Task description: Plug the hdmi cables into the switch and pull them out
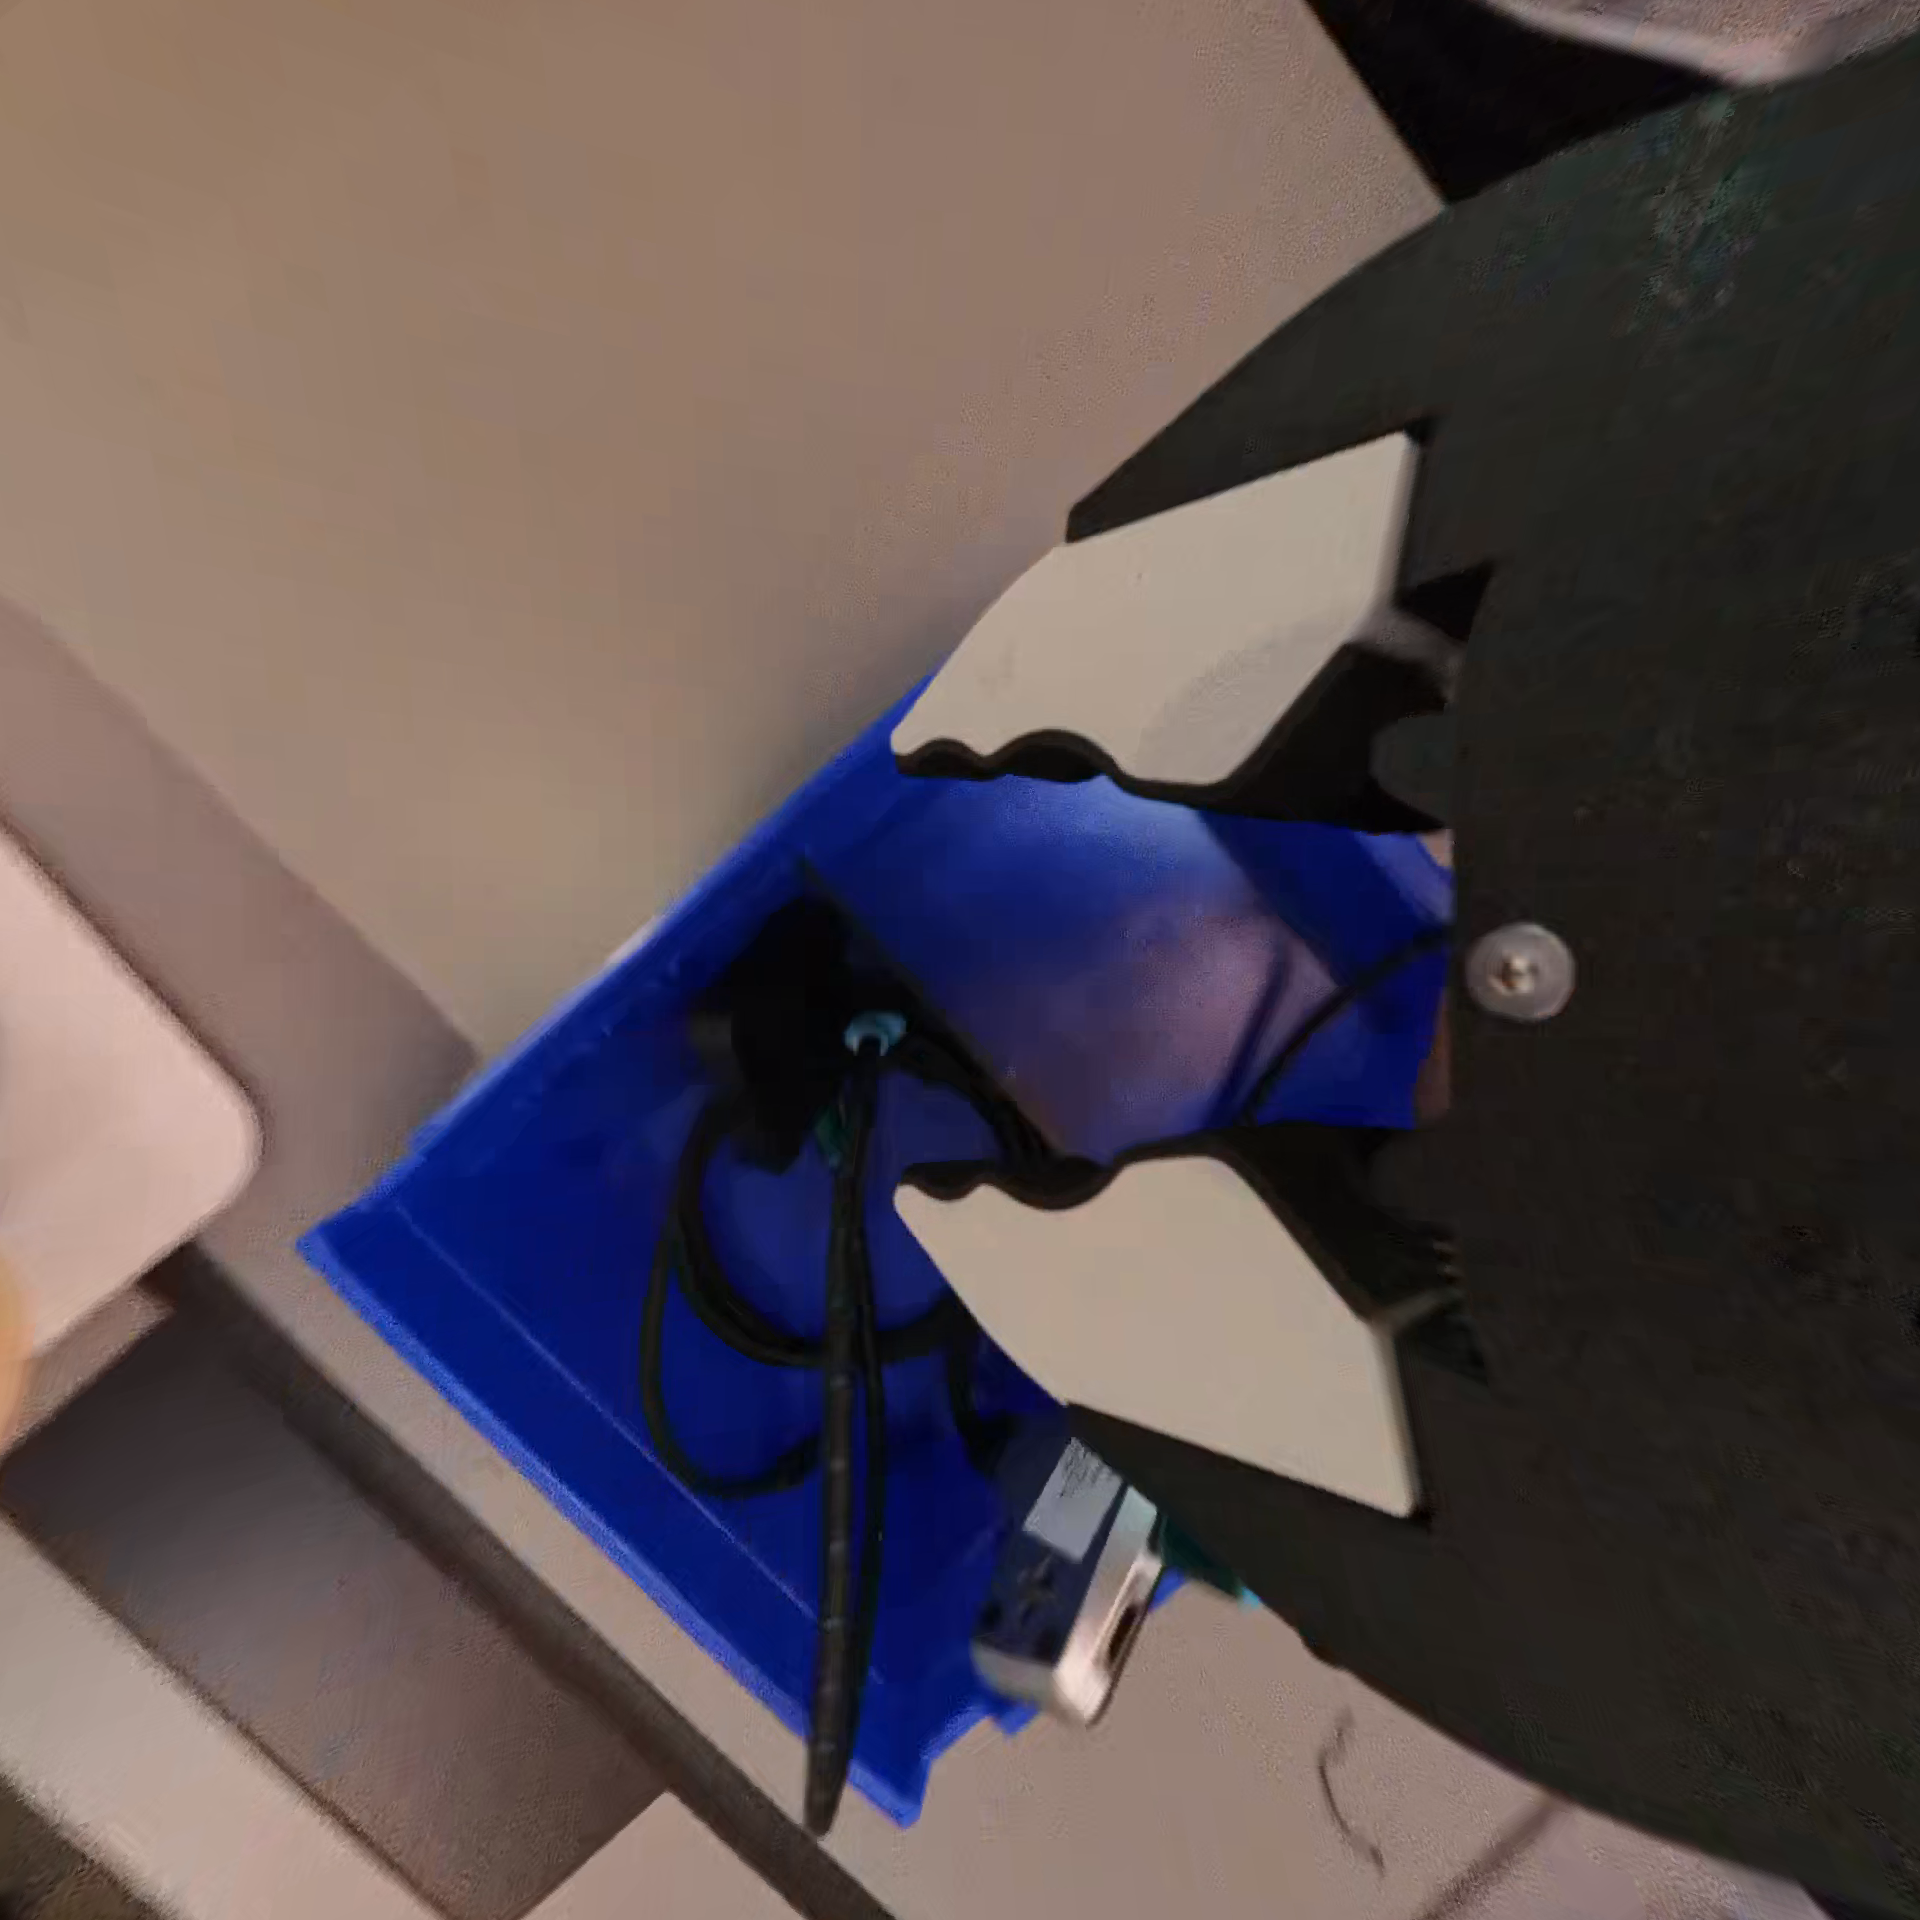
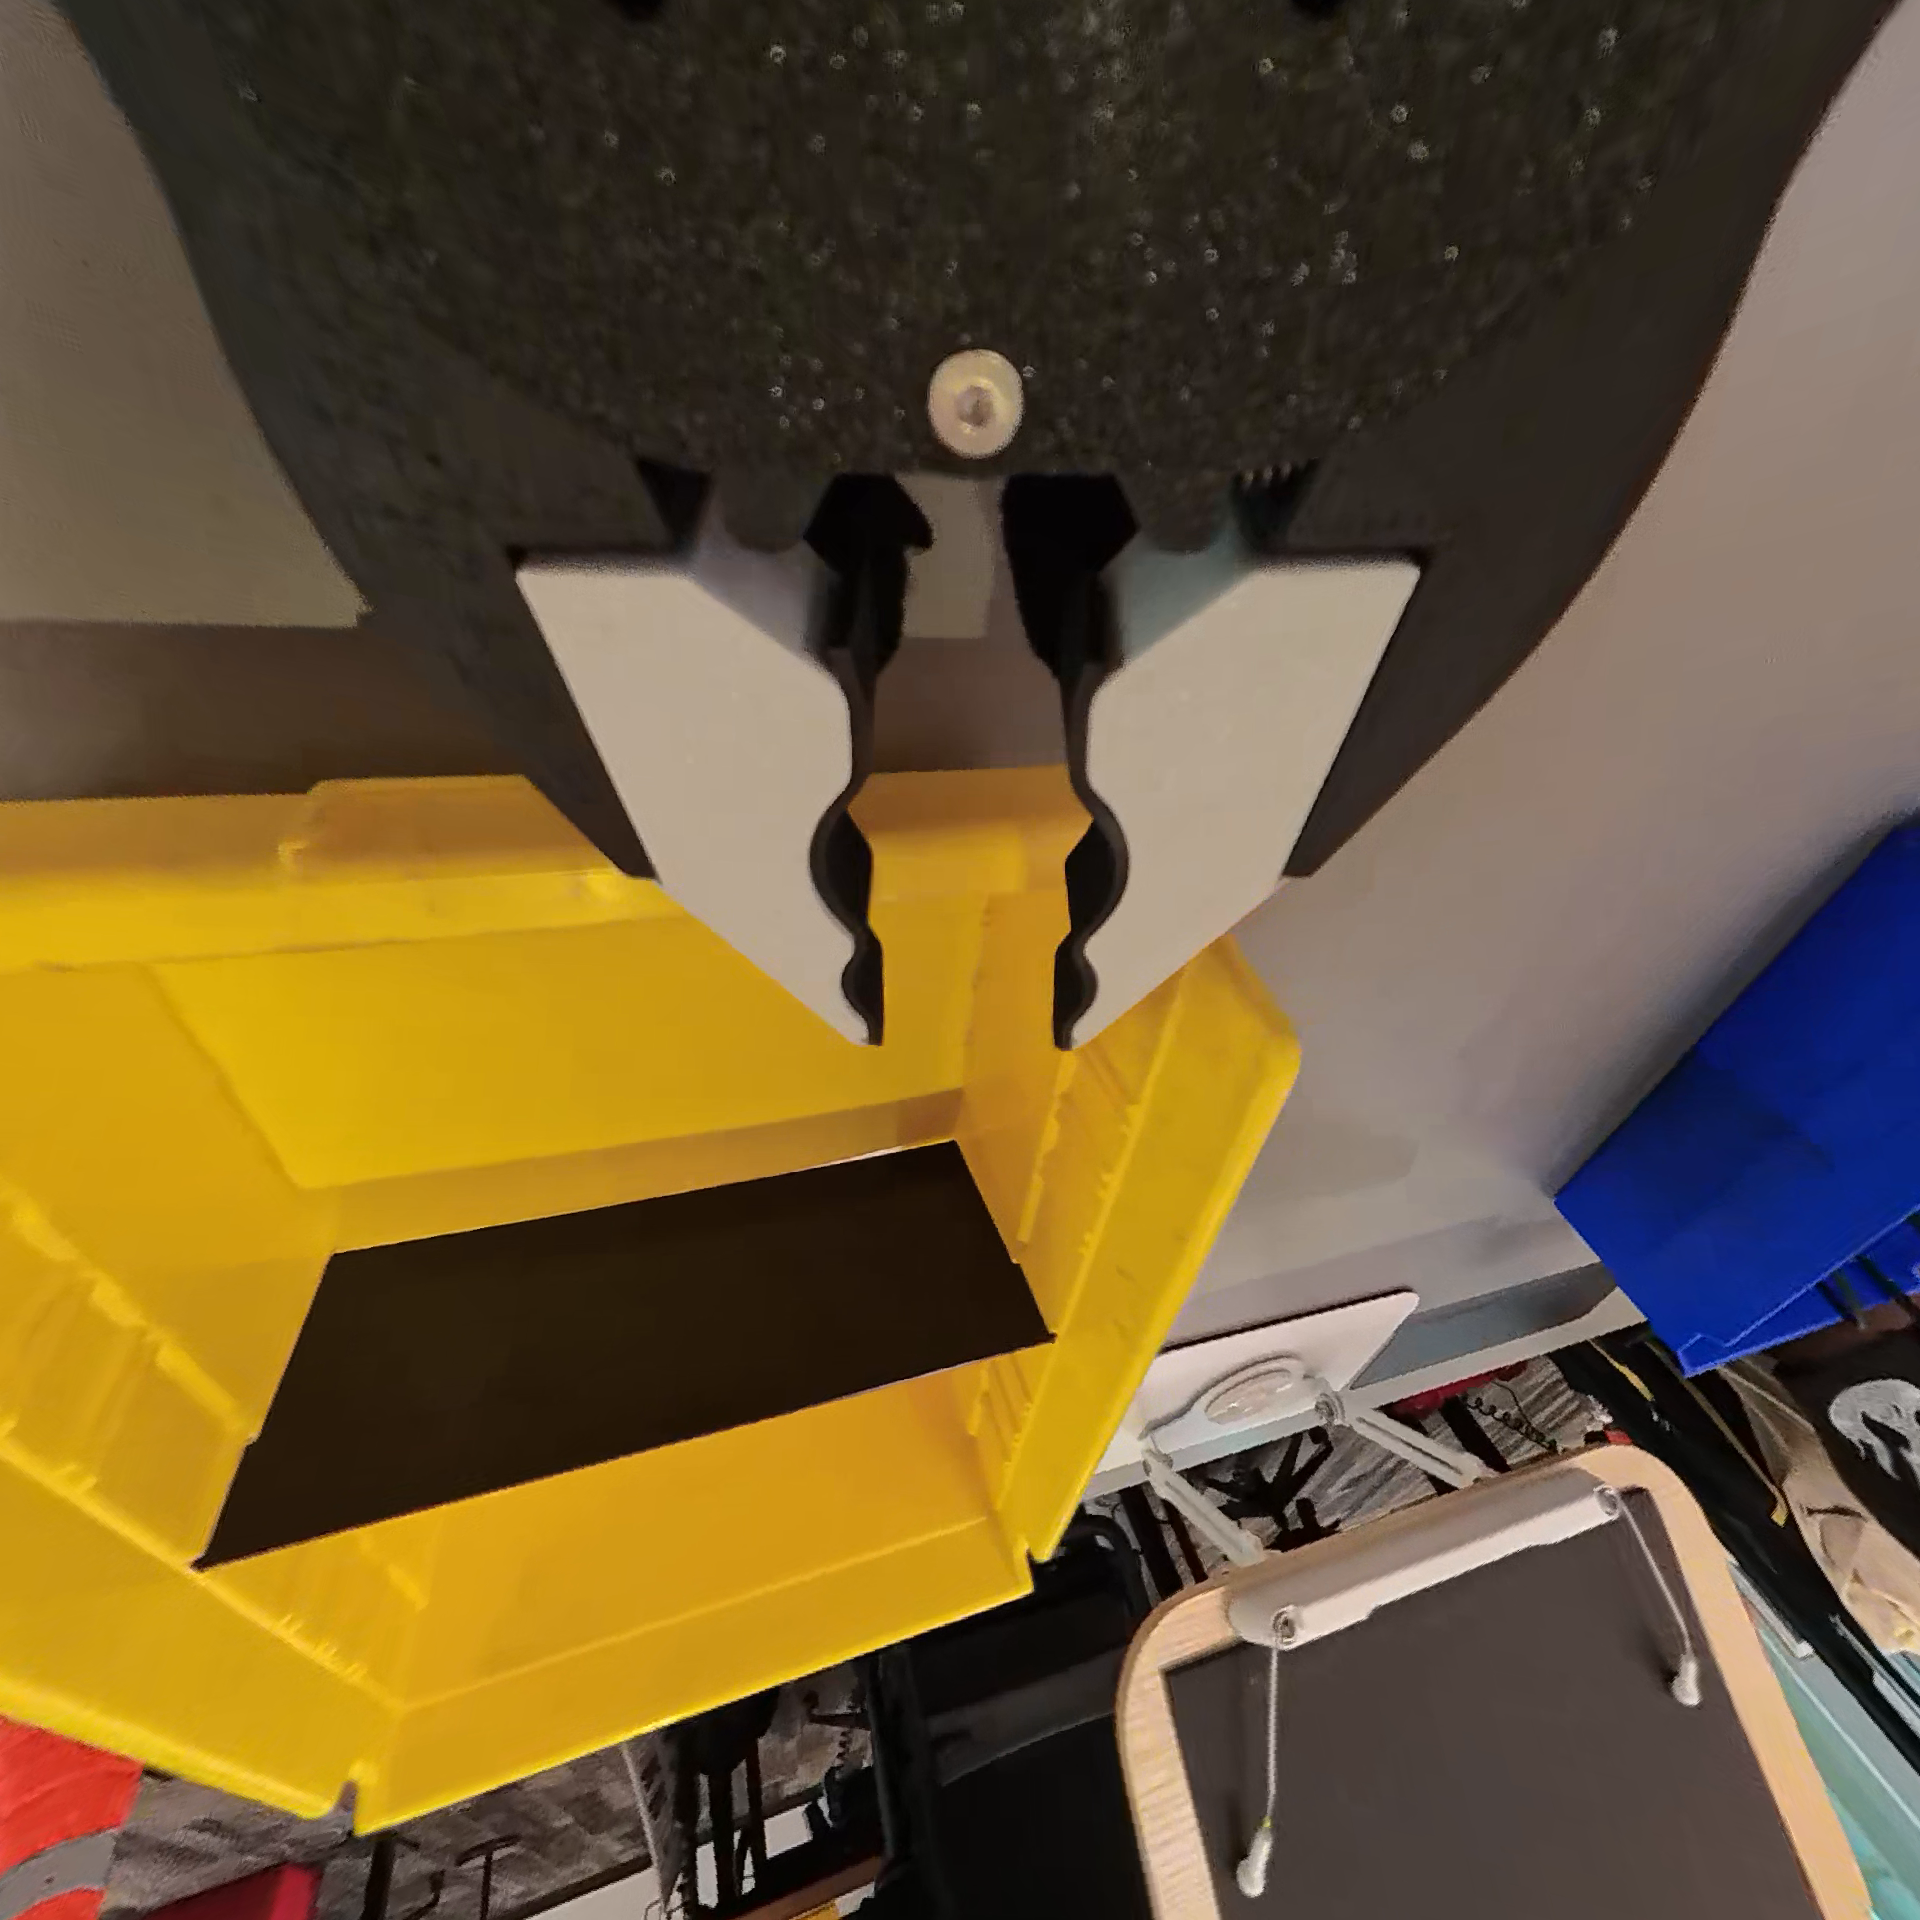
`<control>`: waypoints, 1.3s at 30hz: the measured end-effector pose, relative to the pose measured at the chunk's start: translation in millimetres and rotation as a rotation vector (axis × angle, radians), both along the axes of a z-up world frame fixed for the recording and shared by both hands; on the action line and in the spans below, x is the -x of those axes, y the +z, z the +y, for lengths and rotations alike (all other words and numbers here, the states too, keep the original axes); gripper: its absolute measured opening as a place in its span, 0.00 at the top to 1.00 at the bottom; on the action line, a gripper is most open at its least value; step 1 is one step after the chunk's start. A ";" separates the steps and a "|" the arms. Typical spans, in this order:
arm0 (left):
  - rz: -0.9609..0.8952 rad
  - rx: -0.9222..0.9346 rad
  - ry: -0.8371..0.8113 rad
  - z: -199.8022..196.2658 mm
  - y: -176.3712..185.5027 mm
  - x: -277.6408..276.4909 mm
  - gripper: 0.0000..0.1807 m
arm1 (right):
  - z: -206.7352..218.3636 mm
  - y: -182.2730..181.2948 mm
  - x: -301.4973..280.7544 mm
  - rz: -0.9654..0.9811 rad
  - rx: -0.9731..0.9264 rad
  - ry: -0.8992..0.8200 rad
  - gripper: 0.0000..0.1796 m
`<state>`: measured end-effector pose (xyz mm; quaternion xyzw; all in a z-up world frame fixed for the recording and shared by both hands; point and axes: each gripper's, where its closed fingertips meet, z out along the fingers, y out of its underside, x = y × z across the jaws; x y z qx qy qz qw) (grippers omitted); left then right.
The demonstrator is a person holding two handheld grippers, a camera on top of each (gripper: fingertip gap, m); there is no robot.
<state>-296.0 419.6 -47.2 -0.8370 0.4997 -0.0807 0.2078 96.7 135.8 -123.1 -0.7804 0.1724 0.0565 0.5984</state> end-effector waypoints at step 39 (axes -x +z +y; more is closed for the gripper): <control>-0.069 0.396 0.056 53.8 -36.0 -18.3 0.60 | -12.7 -1.4 19.9 -0.043 0.025 0.069 0.82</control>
